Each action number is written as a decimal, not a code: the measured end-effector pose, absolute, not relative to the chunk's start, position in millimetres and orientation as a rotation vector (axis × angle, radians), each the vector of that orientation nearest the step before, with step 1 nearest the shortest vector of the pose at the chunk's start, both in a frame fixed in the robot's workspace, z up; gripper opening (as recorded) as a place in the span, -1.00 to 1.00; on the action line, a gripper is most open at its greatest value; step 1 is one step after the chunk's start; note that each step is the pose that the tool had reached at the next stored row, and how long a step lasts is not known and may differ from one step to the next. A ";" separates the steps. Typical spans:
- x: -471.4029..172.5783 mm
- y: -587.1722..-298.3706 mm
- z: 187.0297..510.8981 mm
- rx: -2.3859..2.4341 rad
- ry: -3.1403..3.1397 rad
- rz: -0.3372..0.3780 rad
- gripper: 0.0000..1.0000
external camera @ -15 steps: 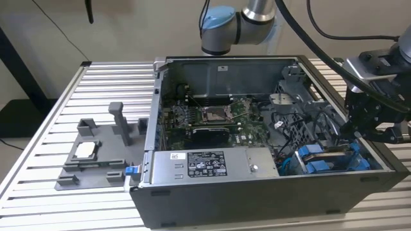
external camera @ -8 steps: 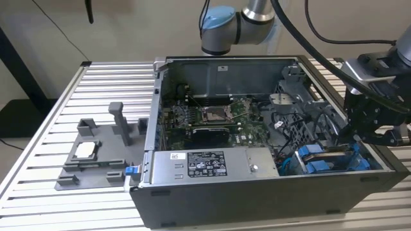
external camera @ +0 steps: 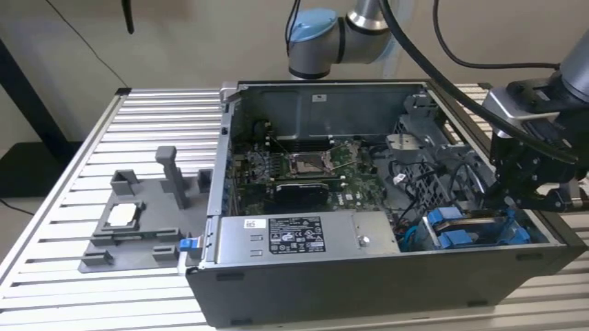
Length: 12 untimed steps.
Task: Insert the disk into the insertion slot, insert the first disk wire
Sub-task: 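Insert the first disk wire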
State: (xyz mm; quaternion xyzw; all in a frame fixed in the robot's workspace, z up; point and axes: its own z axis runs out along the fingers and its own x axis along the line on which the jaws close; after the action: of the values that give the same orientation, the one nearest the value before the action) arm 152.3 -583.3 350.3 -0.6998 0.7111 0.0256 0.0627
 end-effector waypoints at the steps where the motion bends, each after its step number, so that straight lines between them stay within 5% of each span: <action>1: 152.2 -582.2 349.7 -2.115 2.150 0.077 -0.62; 12: 151.9 -581.5 345.7 -2.117 2.163 0.072 -0.62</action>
State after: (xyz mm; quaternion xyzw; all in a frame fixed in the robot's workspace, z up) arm 151.9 -581.5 345.7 -0.6982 0.7133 0.0237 0.0569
